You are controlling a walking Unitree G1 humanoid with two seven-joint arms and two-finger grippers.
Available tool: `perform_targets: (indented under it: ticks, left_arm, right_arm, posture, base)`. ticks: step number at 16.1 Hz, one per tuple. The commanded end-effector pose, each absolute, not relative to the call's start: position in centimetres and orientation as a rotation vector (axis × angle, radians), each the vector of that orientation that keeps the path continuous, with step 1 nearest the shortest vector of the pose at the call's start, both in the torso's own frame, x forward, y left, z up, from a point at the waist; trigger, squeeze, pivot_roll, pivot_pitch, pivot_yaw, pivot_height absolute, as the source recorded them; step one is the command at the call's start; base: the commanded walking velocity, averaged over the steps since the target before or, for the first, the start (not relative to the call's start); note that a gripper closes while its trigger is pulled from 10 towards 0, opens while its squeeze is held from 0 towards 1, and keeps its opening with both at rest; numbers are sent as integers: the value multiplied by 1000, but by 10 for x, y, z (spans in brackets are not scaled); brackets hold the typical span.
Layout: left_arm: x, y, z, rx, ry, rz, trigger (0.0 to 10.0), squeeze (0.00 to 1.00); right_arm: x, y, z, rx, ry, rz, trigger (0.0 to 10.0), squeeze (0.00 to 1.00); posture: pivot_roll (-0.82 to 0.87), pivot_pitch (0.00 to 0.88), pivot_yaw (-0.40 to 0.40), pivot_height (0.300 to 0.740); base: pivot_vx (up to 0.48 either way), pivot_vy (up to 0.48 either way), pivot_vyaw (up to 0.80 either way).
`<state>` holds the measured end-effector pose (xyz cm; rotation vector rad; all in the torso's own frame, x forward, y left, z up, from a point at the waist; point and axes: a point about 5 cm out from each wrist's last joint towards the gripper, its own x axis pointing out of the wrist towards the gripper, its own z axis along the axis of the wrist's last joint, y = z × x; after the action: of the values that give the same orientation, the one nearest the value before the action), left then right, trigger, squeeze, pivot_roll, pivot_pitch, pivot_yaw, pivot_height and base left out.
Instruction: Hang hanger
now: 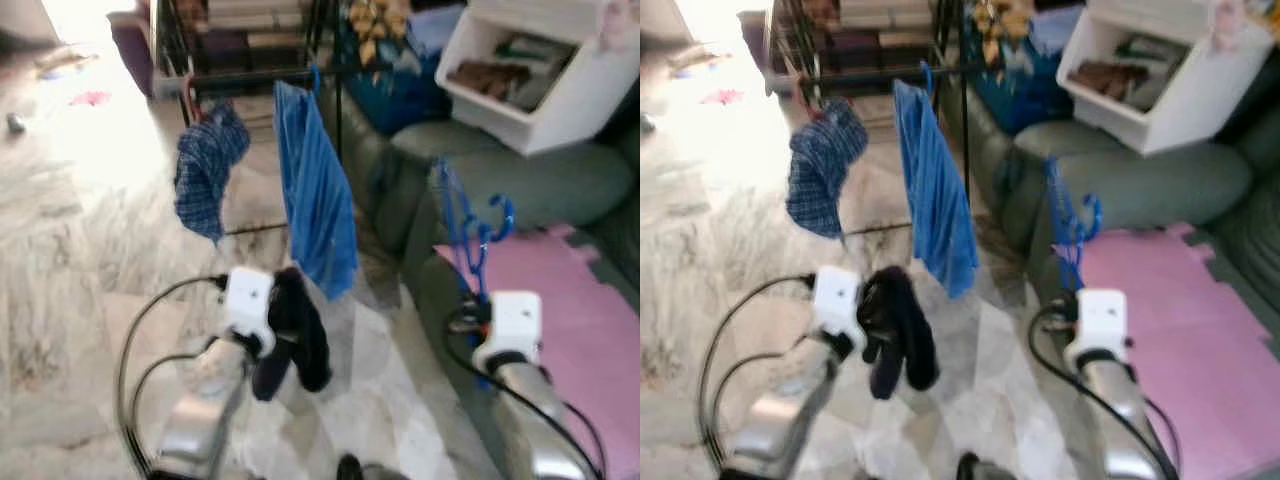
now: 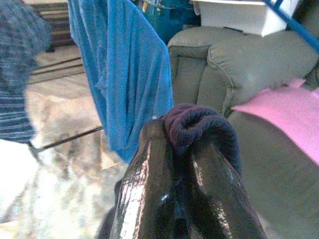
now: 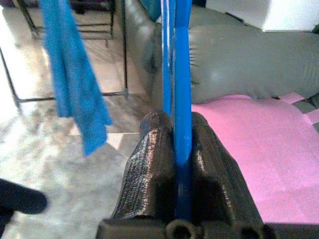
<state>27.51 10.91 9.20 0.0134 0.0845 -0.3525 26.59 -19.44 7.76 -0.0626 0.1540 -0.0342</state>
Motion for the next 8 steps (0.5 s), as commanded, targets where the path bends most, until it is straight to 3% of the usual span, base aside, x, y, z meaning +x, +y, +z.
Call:
perform_targets:
  ticks: [1,6,8]
  left_arm:
    - [276,108,96,5,62,-356,10000,0]
    - [277,107,97,6,60,-351,10000,0]
    - [278,107,98,-2,56,-354,10000,0]
  right_arm:
    - [268,-197,81,-56,151,-44,10000,0]
    - [270,-197,80,-57,155,-50,10000,0]
    - [271,-197,80,-60,159,-51,10000,0]
  posture:
    - [-11,96,-16,740]
    - [-9,99,-16,740]
    - [-12,98,-17,740]
  base:
    - [-345,0,0]
    - [-342,0,0]
    - [0,0,0]
